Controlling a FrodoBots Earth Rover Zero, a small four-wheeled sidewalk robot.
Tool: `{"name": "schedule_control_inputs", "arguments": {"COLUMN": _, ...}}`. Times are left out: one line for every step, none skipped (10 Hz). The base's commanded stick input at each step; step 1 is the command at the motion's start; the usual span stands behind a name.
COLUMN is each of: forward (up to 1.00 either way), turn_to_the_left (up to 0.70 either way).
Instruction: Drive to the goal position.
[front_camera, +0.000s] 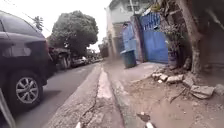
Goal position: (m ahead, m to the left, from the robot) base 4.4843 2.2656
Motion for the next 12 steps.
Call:
{"name": "schedule_control_inputs", "arguments": {"forward": 0.04, "turn_to_the_left": 0.00}}
{"name": "schedule_control_inputs", "arguments": {"forward": 0.04, "turn_to_the_left": 0.00}}
{"name": "schedule_control_inputs", "arguments": {"forward": 0.04, "turn_to_the_left": 0.00}}
{"name": "schedule_control_inputs", "arguments": {"forward": 0.04, "turn_to_the_left": 0.00}}
{"name": "schedule_control_inputs", "arguments": {"forward": 0.02, "turn_to_the_left": 0.00}}
{"name": "schedule_control_inputs", "arguments": {"forward": 0.00, "turn_to_the_left": 0.00}}
{"name": "schedule_control_inputs", "arguments": {"forward": 0.00, "turn_to_the_left": 0.00}}
{"name": "schedule_control_inputs", "arguments": {"forward": 0.00, "turn_to_the_left": 0.00}}
{"name": "schedule_control_inputs", "arguments": {"forward": 0.01, "turn_to_the_left": 0.00}}
{"name": "schedule_control_inputs", "arguments": {"forward": 0.04, "turn_to_the_left": 0.00}}
{"name": "schedule_control_inputs", "arguments": {"forward": 0.04, "turn_to_the_left": 0.00}}
{"name": "schedule_control_inputs", "arguments": {"forward": 0.04, "turn_to_the_left": 0.00}}
